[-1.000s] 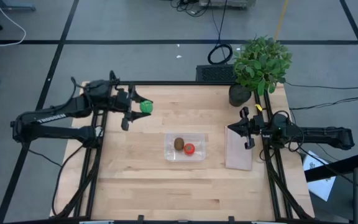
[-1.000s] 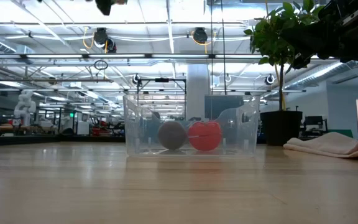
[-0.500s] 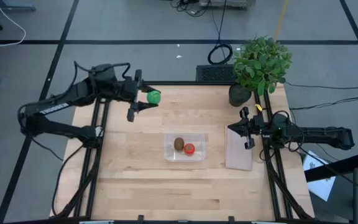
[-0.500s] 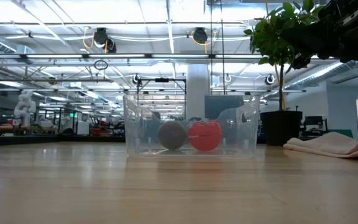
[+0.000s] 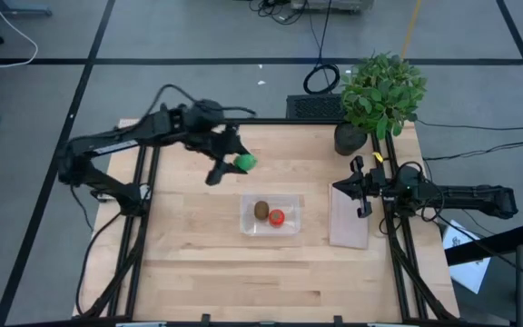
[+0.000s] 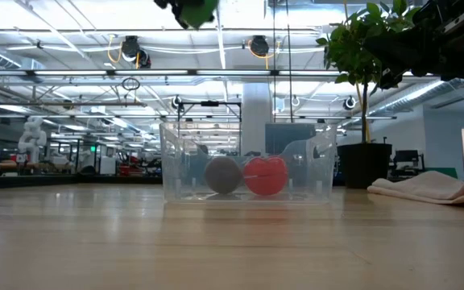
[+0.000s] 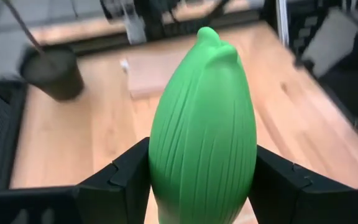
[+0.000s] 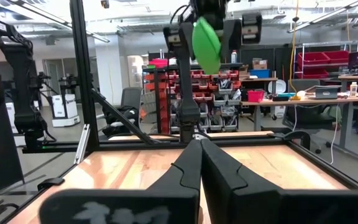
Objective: Pick and placing Produce into tupperware
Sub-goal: Put the corn into the transparent bin
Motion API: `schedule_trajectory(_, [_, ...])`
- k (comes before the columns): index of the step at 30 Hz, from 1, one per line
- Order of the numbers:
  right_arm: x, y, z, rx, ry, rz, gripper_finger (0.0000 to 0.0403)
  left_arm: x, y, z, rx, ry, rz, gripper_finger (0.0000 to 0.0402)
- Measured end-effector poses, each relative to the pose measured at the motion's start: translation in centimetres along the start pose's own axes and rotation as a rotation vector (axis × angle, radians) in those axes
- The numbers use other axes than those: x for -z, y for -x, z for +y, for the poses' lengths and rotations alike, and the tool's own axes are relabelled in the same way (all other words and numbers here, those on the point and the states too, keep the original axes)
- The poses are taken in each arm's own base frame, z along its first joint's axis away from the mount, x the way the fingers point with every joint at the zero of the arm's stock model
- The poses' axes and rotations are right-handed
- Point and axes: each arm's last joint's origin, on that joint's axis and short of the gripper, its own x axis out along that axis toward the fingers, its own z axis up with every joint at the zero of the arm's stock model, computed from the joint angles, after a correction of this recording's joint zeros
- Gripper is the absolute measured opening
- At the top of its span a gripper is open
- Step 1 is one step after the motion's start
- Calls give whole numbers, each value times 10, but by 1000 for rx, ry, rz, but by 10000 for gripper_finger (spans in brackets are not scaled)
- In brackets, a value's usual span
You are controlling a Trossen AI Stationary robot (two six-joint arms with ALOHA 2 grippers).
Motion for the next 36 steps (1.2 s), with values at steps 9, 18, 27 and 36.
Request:
schedule_trajectory(9, [0,0,0,0,-1,3,0,9,-44,18,56,26,254,211])
schedule_trajectory(18, [1,0,0,1,-2,12,0,17,-88,13,148,1,381,211])
schedule_trajectory(27, [1,0,0,1,-2,12,0,28,-134,-9,235,-53,476,211])
schedule_trajectory(36, [1,0,0,1,1,12,0,43,-178,-39,344,-100,564,211])
